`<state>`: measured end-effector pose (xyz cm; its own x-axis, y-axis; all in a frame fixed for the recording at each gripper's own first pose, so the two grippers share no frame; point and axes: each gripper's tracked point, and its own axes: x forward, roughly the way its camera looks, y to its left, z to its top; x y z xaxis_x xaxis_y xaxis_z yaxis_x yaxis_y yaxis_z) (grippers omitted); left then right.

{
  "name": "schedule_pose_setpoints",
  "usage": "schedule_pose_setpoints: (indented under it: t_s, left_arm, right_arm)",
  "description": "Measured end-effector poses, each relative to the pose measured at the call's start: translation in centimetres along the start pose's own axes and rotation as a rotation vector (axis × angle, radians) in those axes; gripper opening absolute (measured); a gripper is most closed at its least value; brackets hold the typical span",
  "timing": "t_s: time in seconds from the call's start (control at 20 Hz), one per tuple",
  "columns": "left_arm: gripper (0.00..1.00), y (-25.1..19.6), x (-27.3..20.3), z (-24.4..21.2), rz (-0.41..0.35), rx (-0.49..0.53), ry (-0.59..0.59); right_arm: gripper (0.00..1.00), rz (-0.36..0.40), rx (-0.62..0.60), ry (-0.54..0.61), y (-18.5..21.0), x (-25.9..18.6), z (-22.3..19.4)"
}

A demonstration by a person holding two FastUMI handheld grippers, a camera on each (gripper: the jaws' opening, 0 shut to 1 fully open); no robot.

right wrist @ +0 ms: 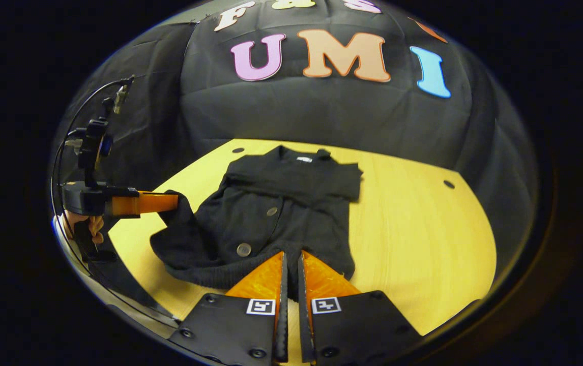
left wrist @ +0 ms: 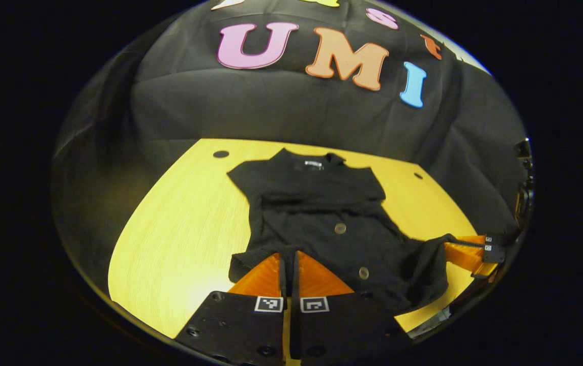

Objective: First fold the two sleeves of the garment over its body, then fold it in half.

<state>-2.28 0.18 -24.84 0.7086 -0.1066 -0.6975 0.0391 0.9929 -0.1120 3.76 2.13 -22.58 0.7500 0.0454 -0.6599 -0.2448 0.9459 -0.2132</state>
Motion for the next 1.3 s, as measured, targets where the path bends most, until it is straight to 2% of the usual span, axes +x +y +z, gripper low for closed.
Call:
schedule_pose_setpoints:
  t_s: [0.1, 0.2, 0.5, 0.75, 0.9, 1.05, 1.1, 1.3]
  left_arm:
    - [0.00, -0.2, 1.5, 3.7, -0.013, 0.004, -0.056]
    - [0.00, 0.5, 3.2, 6.7, 0.014, 0.033, -0.099]
    - [0.00, 2.5, 8.9, 13.6, 0.124, -0.017, -0.186]
    - [0.00, 5.3, 14.5, 15.7, 0.231, -0.070, -0.168]
    - [0.00, 6.5, 17.4, 16.0, 0.273, -0.107, -0.152]
    - [0.00, 7.5, 19.5, 15.1, 0.305, -0.100, -0.131]
    - [0.00, 7.8, 20.2, 14.6, 0.320, -0.094, -0.116]
    - [0.02, 8.3, 20.5, 14.0, 0.358, -0.100, -0.096]
  right_arm:
    - [0.12, -0.039, -0.016, -0.047, -1.1, 1.2, 3.5]
    - [0.12, -0.050, -0.019, -0.092, -2.1, 2.7, 6.9]
    - [0.11, -0.017, -0.009, -0.139, -6.2, 9.5, 14.4]
    - [0.12, 0.003, 0.009, -0.142, -9.6, 16.3, 18.9]
    - [0.11, 0.015, -0.025, -0.115, -10.0, 20.5, 19.6]
    - [0.12, 0.020, -0.032, -0.083, -10.4, 23.6, 18.4]
    - [0.10, 0.018, -0.025, -0.075, -10.7, 24.2, 18.1]
    - [0.12, 0.033, 0.000, -0.062, -11.2, 25.0, 17.4]
